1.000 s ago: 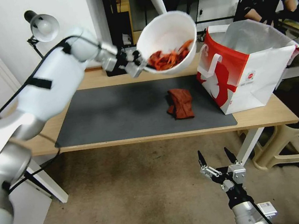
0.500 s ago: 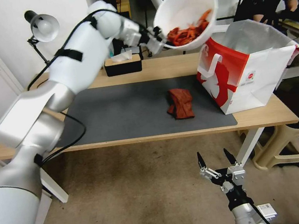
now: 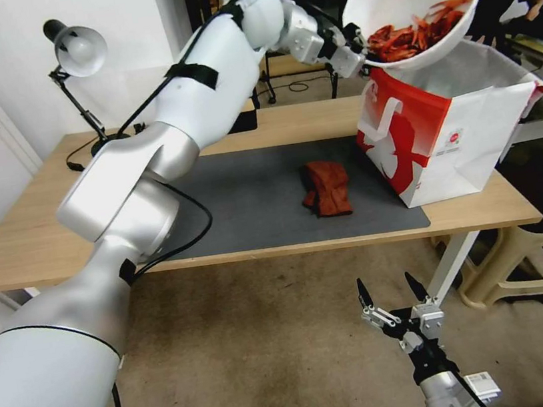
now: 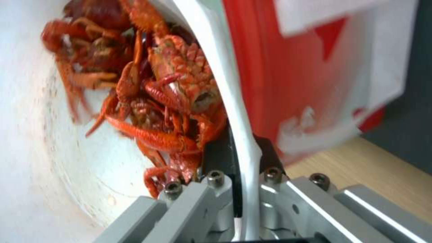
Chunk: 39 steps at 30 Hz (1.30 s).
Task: Sweep shrimp from table into container with towel, then put container into takeout bag.
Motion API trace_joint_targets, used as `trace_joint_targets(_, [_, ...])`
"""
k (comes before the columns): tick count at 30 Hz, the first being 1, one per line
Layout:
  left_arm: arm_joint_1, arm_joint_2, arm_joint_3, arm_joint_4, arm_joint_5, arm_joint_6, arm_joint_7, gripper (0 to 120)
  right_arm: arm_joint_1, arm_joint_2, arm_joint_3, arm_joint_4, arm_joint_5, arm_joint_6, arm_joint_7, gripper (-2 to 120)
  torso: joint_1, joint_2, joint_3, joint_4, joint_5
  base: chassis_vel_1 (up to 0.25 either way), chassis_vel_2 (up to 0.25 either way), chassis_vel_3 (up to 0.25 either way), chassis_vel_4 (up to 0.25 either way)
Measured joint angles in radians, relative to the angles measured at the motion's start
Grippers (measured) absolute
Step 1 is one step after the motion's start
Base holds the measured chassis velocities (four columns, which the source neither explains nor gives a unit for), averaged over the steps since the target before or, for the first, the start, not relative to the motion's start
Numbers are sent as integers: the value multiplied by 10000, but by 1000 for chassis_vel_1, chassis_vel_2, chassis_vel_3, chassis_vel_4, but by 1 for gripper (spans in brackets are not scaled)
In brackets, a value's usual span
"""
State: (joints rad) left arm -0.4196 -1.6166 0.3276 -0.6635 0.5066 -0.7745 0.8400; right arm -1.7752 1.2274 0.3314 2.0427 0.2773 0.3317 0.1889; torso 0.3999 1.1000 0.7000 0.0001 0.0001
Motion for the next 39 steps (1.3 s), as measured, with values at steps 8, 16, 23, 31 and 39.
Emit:
trace_joint_targets(8, [46, 32, 355, 5, 112, -49, -185, 0, 106, 25, -11, -150, 39, 18, -16, 100, 1, 0, 0, -2, -2, 0, 0, 0, 0])
trace_joint_targets(16, [126, 59, 634, -263, 33, -43, -291, 0, 132, 22, 14, -217, 88, 50, -25, 100, 0, 0, 1, 0, -2, 0, 0, 0, 0])
trace_joint_targets(23, [27, 70, 774, -469, 25, 0, -554, 0, 150, 4, 50, -238, 151, 50, -28, 100, 0, 0, 0, 0, -1, 0, 0, 0, 0])
trace_joint_targets(31, [1, 75, 861, -583, 46, 60, -762, 0, 133, 33, 30, -304, 156, 75, -44, 100, 0, 0, 0, -1, 0, 0, 0, 0, 0])
trace_joint_targets(39, [3, 81, 1015, -522, 144, 73, -1001, 0, 67, 44, 104, -317, 184, 123, -72, 100, 1, 0, 0, 0, -1, 0, 0, 0, 0])
